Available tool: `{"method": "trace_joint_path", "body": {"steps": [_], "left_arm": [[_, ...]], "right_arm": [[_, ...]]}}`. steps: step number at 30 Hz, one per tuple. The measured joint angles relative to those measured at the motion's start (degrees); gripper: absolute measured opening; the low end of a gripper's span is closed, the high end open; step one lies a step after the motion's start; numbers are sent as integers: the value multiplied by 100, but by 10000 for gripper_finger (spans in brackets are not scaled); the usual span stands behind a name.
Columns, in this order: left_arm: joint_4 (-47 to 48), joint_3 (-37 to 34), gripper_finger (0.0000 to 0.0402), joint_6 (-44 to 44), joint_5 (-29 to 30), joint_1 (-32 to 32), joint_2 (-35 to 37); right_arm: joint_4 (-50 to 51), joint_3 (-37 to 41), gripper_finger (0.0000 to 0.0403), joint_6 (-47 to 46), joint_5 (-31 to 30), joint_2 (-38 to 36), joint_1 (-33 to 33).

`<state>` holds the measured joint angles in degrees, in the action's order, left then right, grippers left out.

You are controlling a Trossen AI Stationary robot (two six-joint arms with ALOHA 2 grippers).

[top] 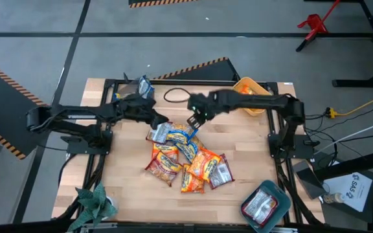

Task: Sort Maruchan noodles
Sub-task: Put the blue noodle pack into the black bin

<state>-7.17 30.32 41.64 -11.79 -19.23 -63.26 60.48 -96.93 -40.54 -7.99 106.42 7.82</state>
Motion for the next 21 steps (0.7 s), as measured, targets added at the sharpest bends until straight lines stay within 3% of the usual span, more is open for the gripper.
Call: {"method": "trace_joint_path", "body": {"steps": [4,9,14,21], "left_arm": [[-136,-16,89,-145,-223,91,-501],[-250,-16,89,-313,-231,207,-971],[-411,-16,89,-326,-228,316,-1388],[-643,-16,89,-332,-159,544,-1975]], "right_arm": [[-1944,1467,200,-1039,209,-365,-122],[-3637,2590,276,-1962,394,-339,-221],[-4412,3176,321,-2568,184,-324,-262],[-5158,3370,328,-2732,329,-180,-260]]}}
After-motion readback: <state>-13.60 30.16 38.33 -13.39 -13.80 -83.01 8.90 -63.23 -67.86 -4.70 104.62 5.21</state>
